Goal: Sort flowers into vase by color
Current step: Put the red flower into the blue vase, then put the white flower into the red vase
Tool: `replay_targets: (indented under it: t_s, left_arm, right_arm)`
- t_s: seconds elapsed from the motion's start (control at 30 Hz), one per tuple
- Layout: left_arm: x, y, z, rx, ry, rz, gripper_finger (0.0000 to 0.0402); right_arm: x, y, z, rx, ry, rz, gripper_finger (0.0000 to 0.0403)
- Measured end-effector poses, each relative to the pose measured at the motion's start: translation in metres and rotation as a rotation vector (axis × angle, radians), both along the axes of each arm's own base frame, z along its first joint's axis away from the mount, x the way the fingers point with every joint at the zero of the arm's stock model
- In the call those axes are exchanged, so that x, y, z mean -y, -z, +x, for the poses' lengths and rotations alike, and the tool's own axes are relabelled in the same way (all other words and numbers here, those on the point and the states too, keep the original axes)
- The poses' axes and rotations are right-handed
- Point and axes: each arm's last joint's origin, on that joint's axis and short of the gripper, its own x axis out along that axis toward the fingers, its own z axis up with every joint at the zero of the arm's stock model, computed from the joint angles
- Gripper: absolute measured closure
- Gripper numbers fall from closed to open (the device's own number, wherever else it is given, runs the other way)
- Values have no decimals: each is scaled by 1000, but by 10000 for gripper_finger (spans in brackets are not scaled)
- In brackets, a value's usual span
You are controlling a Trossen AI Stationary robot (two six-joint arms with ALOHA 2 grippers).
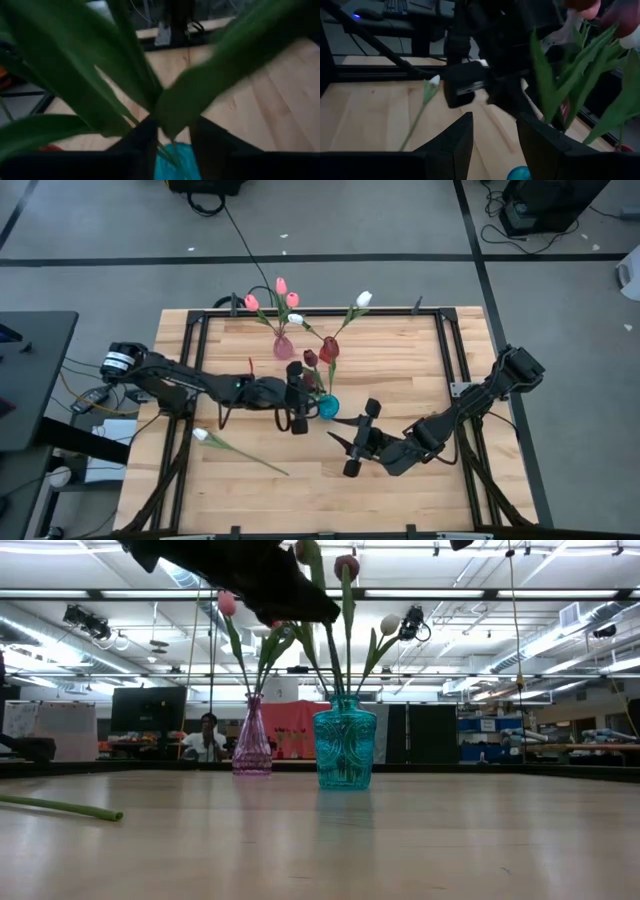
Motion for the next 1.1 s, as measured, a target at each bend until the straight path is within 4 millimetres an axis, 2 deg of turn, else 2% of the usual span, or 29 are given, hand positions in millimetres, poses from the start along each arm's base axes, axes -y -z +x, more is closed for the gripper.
replay_targets:
  t_s: [0.1, 0.2, 0.33, 0.5, 0.63, 0.8, 1.1]
  left_arm:
    - [0, 4, -4, -66, 8, 17, 243]
    - [-2, 8, -8, -132, 9, 37, 212]
    - [-2, 3, -22, -216, 33, 37, 205]
    - [3, -13, -56, -319, 86, -3, 205]
    - [18, -16, -85, -449, 172, -89, 205]
    - [43, -4, -112, -672, 235, -136, 205]
    - [71, 57, -138, -969, 163, -161, 205]
  right_arm:
    - [0, 1, -1, -12, 5, -11, 240]
    - [1, 1, -1, -9, 20, -17, 240]
    - [1, 1, -1, -9, 25, -13, 240]
    - [-1, 2, -3, -16, 22, -14, 240]
    - [-1, 4, -4, -34, 23, -26, 240]
    - [1, 5, -3, -54, 23, -38, 240]
    - [7, 7, -1, -82, 9, -37, 240]
